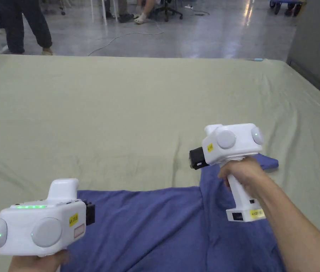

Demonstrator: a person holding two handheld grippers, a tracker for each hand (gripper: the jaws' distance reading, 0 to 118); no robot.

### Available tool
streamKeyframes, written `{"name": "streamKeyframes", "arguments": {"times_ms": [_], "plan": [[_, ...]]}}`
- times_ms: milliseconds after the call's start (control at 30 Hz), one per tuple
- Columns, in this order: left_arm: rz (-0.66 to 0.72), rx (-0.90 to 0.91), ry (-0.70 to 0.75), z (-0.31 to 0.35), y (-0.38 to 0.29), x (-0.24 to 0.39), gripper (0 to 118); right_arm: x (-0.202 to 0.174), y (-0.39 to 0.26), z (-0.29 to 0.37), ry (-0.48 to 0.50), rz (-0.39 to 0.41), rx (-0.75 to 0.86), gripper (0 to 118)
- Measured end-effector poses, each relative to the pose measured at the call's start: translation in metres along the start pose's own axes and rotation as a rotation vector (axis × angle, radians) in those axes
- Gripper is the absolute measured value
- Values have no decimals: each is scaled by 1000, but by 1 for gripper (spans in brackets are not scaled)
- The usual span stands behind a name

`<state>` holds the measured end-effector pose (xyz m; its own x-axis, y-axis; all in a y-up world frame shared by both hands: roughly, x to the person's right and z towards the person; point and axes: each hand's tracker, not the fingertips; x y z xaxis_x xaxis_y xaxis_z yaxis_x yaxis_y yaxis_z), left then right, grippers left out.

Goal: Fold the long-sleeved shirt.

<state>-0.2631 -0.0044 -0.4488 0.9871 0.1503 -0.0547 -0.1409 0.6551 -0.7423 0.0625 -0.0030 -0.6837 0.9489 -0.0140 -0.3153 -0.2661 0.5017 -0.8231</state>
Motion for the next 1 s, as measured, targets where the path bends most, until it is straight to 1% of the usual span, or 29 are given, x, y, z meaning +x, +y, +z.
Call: {"name": "streamKeyframes", "arguments": {"times_ms": [67,100,133,167,200,233,267,300,333,367,400,433,467,500,533,633,700,733,800,867,933,1000], "plan": [[3,-11,-1,-3,-2,-1,0,-2,7,-28,9,-4,-69,75],[-1,-17,1,-5,-4,-1,0,-3,8,-43,4,-1,-94,71],[-8,-25,-2,-6,-5,-2,0,-7,4,-51,-11,11,-114,64],[-10,-29,1,-7,-7,-3,0,-8,1,-62,-25,24,-148,60],[-11,-31,8,-7,-8,-4,0,-10,-5,-74,-68,41,-194,60],[-10,-33,8,-7,-9,-6,0,-12,-11,-76,-60,56,-154,59],[-5,-36,6,-7,-9,-8,0,-15,-10,-74,-71,87,-129,56],[-1,-37,7,-4,-10,-9,0,-16,-9,-70,-66,68,-143,48],[2,-36,10,-3,-12,-10,0,-15,-8,-65,-65,34,-145,22],[2,-36,14,-3,-13,-10,0,-15,-8,-60,-59,25,-139,0],[1,-37,14,-3,-13,-11,0,-9,-7,-53,3,0,-124,0],[2,-39,14,-2,-14,-11,0,-8,-12,-53,80,-72,-113,0],[7,-38,14,-1,-15,-11,0,-6,-17,-51,9,-89,-128,0],[12,-38,13,1,-16,-10,0,-5,-19,-48,31,-72,-85,0],[15,-39,10,3,-16,-10,0,-5,-20,-42,26,-75,-74,0],[4,-31,1,13,-17,-6,0,-11,-14,-6,4,-26,23,0],[-13,-22,5,18,-15,-4,0,-12,-11,19,12,-20,68,0],[-18,-14,7,22,-14,-3,0,-12,-11,35,36,-17,63,0],[-15,7,2,29,-12,-2,0,-14,-16,68,86,-8,145,0],[-7,20,-3,37,-11,0,0,-14,-28,106,69,-10,187,0],[-8,40,-13,46,-10,3,0,-15,-53,146,106,-12,254,0],[-15,56,-18,52,-9,4,0,-14,-87,185,122,-40,324,0]]}}
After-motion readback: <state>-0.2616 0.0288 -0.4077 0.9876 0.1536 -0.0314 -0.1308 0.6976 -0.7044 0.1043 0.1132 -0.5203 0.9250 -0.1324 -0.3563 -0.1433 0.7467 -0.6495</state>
